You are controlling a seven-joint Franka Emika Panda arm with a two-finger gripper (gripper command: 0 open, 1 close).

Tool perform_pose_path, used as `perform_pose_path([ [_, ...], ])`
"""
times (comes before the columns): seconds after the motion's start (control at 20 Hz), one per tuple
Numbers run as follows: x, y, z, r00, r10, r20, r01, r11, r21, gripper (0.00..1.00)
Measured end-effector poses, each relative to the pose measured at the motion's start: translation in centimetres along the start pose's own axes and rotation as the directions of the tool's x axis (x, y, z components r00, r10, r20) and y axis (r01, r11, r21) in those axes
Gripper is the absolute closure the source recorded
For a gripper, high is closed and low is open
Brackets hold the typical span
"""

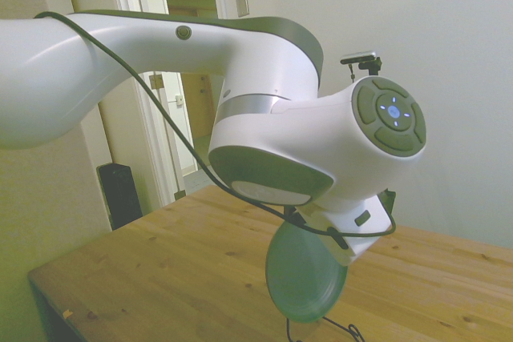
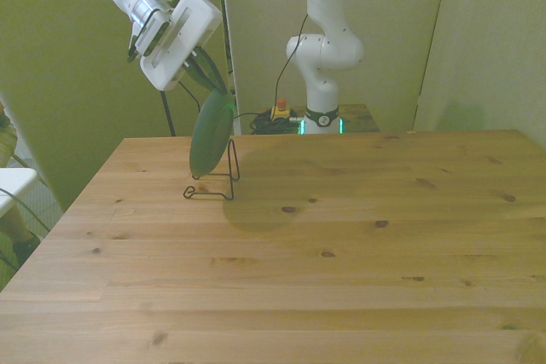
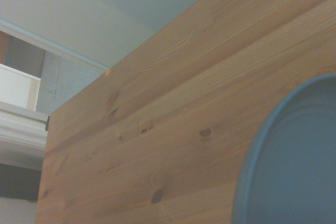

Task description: Load the plate

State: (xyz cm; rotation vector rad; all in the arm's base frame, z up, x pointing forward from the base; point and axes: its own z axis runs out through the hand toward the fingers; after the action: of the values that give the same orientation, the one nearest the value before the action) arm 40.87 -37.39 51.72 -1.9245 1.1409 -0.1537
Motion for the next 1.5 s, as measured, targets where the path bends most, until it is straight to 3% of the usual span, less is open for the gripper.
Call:
perform_pose_path([
  [0.75, 0.8, 3.2, 1.1, 1.0, 0.017, 0.026, -0.017, 1.0, -0.003, 1.0],
  [1.5, 2.2, 3.9, 1.8, 0.999, 0.025, 0.027, -0.024, 1.0, -0.018, 1.0],
])
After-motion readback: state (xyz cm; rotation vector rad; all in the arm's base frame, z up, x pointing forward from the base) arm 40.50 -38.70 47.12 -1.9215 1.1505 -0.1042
